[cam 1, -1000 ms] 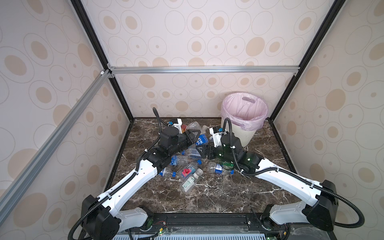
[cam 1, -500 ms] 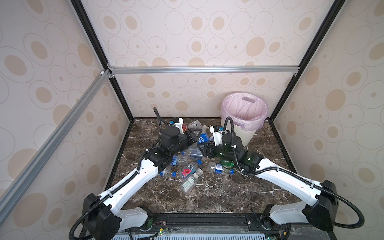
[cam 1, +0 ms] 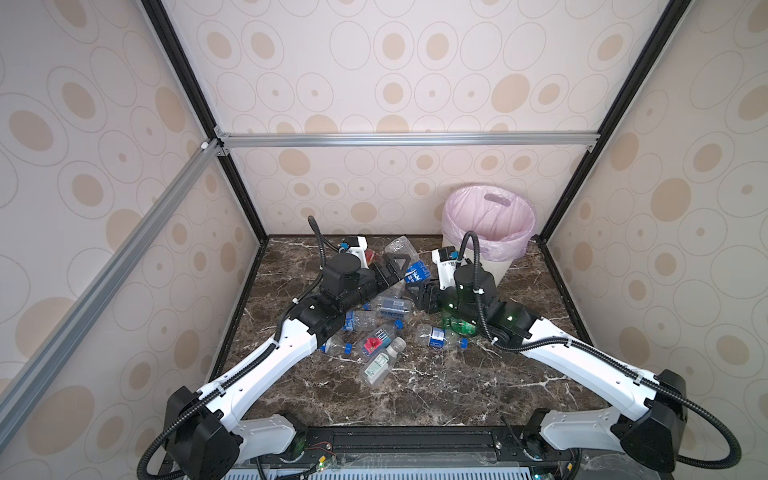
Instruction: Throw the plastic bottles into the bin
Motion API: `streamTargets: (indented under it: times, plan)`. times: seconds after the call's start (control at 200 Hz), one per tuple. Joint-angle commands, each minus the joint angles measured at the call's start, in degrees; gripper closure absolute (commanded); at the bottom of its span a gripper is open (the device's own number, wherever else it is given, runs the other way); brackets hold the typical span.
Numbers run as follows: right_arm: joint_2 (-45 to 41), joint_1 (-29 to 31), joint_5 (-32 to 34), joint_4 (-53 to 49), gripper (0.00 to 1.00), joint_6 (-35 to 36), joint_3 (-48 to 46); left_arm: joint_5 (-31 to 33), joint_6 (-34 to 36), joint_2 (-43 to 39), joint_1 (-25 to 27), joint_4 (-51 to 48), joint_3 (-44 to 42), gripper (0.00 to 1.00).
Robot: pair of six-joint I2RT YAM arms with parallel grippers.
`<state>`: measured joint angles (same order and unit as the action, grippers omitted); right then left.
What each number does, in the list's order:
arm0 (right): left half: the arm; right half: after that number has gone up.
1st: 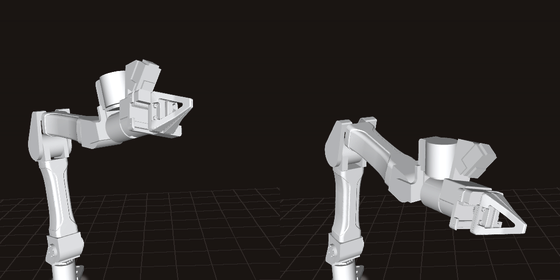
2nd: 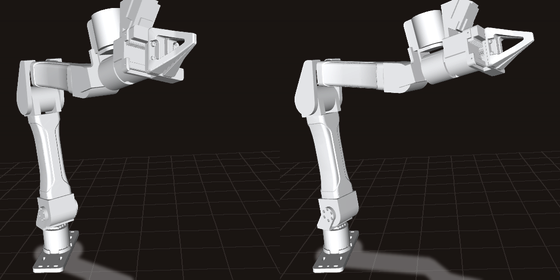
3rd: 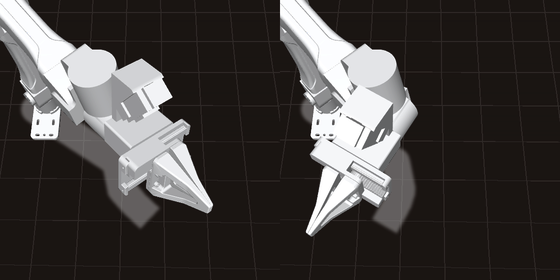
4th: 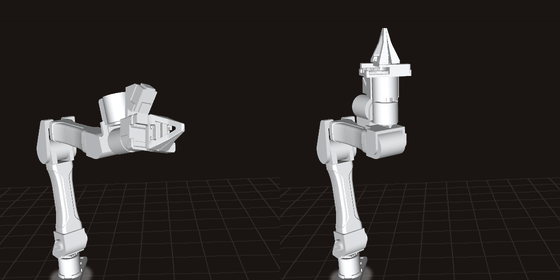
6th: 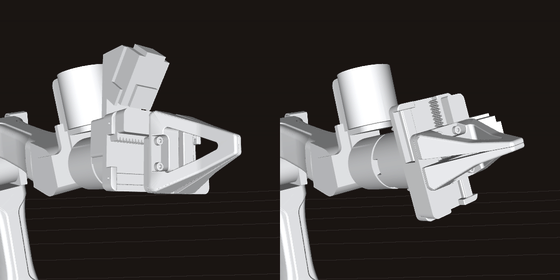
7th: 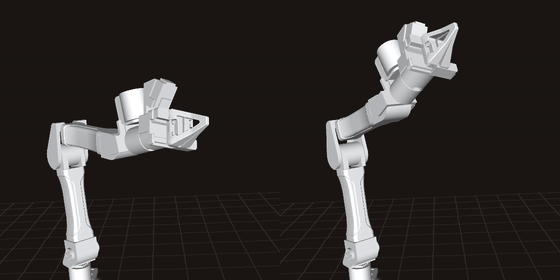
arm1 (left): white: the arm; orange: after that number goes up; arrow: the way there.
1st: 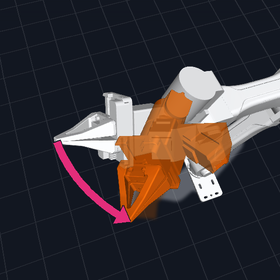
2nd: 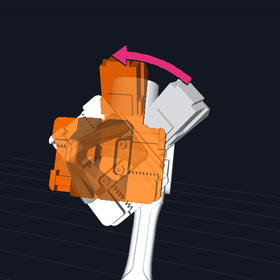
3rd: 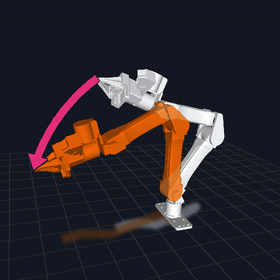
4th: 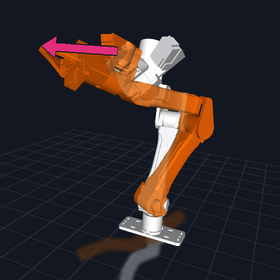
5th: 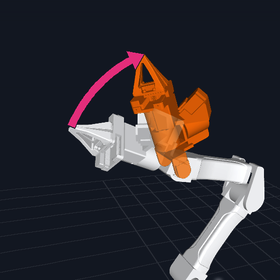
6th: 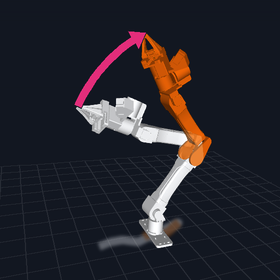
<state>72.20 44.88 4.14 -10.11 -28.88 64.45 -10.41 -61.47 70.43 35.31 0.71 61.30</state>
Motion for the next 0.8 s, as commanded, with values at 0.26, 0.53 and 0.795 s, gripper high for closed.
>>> streamTargets:
  times: [0.26,0.53,0.795]
  plan:
    - [-5.65,-9.08,9.70,-19.67,0.57,7.22,13.64,-6.42,11.00,-0.18,0.41,5.56,7.55,0.01]
    - [-7.64,-9.24,22.39,-26.32,0.57,16.40,27.87,-5.37,21.54,6.94,6.55,-3.80,20.09,0.01]
    - [-8.09,-9.21,27.06,-27.04,0.58,22.45,36.62,-4.98,25.11,10.62,9.80,-5.04,25.48,0.01]
